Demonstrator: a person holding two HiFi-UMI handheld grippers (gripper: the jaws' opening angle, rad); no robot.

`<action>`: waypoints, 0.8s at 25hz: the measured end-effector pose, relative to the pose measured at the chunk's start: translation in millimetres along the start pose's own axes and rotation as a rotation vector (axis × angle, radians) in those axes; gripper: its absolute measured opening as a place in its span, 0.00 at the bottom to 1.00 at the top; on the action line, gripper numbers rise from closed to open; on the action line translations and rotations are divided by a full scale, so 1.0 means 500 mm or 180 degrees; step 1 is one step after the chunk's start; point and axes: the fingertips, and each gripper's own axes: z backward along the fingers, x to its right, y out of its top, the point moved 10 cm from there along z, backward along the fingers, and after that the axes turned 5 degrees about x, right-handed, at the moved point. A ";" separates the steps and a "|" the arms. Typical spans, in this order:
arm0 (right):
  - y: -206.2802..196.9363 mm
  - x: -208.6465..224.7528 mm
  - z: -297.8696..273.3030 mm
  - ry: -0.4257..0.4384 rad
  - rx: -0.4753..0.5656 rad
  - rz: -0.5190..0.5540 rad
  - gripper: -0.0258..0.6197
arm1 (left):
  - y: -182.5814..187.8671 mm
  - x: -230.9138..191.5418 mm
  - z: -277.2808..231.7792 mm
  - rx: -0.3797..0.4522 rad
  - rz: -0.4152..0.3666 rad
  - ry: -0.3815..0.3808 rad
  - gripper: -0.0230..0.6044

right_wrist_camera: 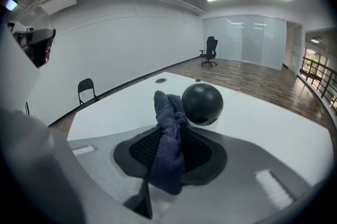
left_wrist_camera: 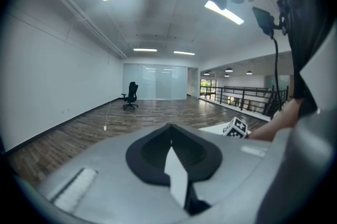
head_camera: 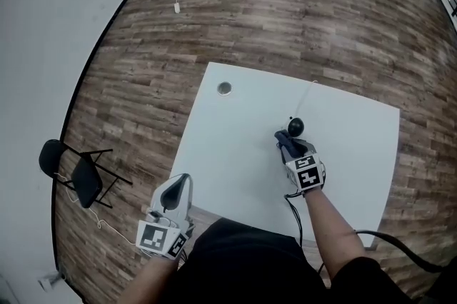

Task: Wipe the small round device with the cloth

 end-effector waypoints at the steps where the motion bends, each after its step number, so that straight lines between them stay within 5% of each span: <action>1: -0.011 0.002 -0.006 0.0016 -0.0063 -0.0062 0.21 | -0.001 -0.001 0.000 -0.0005 0.0003 0.0003 0.05; 4: -0.021 -0.003 -0.002 0.0092 -0.0094 -0.0121 0.21 | -0.003 -0.003 -0.001 0.0003 0.0020 -0.0001 0.05; 11: 0.140 0.011 0.093 -0.0177 0.0805 0.0311 0.21 | -0.005 -0.005 -0.014 0.0069 0.0053 -0.0036 0.05; 20: 0.118 0.086 0.050 -0.0413 0.0460 0.0161 0.21 | 0.000 -0.005 0.004 0.0087 0.0047 0.0045 0.05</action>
